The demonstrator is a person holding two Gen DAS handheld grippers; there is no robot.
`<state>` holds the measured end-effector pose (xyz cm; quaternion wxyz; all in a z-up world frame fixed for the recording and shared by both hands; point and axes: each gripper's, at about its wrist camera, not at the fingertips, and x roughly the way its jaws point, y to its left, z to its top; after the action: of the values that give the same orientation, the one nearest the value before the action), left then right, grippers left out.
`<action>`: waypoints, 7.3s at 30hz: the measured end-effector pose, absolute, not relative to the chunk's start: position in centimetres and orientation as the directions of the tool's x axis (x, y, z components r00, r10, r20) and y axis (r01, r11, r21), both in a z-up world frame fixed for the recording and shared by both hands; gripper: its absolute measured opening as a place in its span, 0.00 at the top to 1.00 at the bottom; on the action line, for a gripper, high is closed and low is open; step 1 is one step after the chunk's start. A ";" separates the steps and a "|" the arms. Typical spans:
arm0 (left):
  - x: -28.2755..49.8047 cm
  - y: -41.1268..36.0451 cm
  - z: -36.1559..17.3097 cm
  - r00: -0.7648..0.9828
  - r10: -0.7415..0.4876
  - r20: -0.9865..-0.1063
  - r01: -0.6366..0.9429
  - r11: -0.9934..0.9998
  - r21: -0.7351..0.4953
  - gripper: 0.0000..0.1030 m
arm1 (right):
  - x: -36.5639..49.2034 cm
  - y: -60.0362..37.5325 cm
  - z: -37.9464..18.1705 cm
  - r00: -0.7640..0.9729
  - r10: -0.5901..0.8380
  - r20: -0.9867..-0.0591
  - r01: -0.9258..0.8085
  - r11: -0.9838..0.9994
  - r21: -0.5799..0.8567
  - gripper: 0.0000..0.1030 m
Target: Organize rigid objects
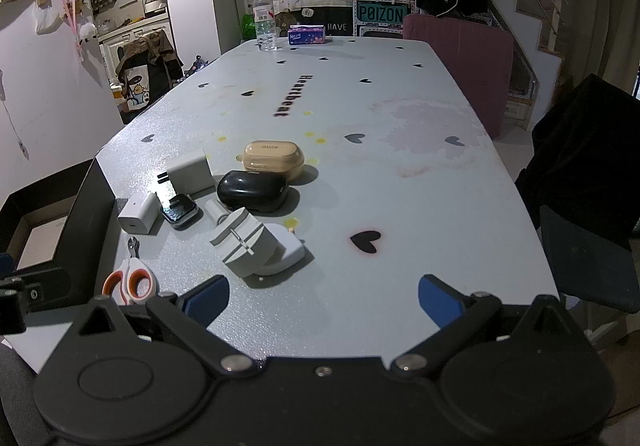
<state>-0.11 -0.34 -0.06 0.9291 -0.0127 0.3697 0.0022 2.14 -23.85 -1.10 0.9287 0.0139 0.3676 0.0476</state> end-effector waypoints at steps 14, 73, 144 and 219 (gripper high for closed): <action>-0.1 -0.3 -0.1 0.726 -0.006 -0.687 -0.013 1.000 -0.022 0.00 | 2.1 -23.8 -1.1 0.725 0.098 -0.682 -0.078 0.995 0.060 0.01; -0.5 8.4 5.9 0.832 0.203 -0.517 -0.218 0.975 0.033 0.00 | 0.6 -24.2 0.2 0.824 0.198 -0.531 -0.132 0.978 0.160 0.00; -0.3 19.0 -3.9 0.673 0.240 -0.700 -0.370 0.928 -0.037 0.96 | 5.8 -9.7 -5.5 0.486 0.412 -0.771 -0.571 0.818 0.076 0.62; -0.5 19.2 -4.5 0.712 0.208 -0.671 -0.335 0.940 -0.063 0.95 | 7.2 1.5 3.3 0.470 0.564 -0.679 -0.624 0.757 0.196 0.12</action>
<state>-0.52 19.22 -4.52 0.9207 -0.0905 0.3497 0.1475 7.17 1.50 3.26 0.8565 -0.0396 0.3804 0.3466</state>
